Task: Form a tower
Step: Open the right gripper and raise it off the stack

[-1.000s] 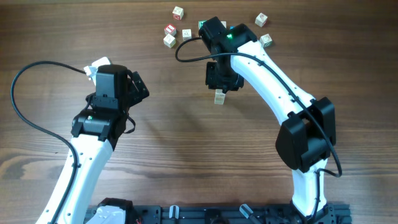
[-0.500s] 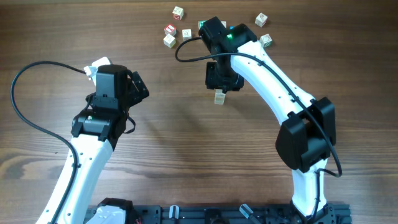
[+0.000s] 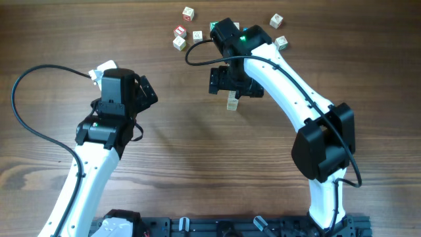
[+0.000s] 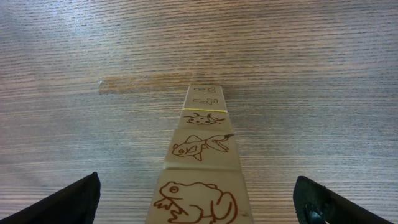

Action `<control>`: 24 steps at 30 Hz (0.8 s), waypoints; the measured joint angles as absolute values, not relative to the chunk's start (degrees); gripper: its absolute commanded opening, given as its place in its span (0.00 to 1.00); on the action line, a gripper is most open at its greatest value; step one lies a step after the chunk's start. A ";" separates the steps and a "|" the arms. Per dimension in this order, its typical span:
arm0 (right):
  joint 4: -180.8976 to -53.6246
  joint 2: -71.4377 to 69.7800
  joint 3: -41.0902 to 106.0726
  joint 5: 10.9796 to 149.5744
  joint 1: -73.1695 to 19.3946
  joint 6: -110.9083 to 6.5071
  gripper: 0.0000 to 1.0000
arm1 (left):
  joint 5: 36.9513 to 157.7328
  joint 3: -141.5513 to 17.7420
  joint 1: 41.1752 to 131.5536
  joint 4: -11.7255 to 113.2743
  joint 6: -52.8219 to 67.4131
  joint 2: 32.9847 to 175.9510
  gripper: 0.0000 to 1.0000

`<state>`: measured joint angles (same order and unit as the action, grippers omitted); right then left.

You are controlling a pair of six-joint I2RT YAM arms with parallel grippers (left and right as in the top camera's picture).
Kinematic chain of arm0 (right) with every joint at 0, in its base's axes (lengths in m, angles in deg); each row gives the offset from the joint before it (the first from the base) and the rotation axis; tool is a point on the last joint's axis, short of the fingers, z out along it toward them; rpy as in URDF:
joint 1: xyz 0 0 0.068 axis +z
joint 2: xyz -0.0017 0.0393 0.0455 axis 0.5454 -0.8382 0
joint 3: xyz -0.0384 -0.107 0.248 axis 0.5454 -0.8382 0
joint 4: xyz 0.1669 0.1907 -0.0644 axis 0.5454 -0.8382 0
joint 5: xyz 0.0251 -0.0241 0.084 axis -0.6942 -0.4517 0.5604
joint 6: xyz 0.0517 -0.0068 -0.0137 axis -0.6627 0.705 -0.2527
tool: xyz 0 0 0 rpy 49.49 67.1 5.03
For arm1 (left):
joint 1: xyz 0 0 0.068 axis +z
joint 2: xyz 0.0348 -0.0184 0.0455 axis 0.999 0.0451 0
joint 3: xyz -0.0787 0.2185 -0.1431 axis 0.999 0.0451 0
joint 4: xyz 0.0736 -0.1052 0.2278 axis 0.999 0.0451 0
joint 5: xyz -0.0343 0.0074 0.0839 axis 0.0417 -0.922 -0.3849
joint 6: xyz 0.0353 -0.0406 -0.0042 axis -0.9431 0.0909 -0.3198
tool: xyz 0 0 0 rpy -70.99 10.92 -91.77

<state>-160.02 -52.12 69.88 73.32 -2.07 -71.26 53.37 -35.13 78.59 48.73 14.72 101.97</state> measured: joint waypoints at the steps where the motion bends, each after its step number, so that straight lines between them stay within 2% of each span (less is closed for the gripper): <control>1: -160.02 -52.12 69.88 73.32 -2.07 -71.26 1.00 | 53.37 -35.13 78.59 48.73 14.72 101.97 1.00; 6: -161.75 -52.12 72.85 73.21 -2.07 -71.22 1.00 | 53.37 -35.13 78.59 48.71 14.72 101.97 1.00; 12: -170.58 -50.08 88.63 70.56 -2.51 -69.49 1.00 | 53.37 -35.13 78.59 48.71 14.72 101.97 1.00; 17: -173.03 -36.64 93.79 67.13 -6.07 -68.20 1.00 | 53.37 -35.13 78.59 48.73 14.72 101.97 1.00; 21: -174.27 -24.88 94.60 65.05 -8.47 -62.39 1.00 | 53.37 -35.13 78.59 48.73 14.72 101.97 1.00; 24: -174.76 -21.30 94.79 64.53 -8.45 -60.31 1.00 | 53.37 -35.13 78.59 48.73 14.72 101.97 1.00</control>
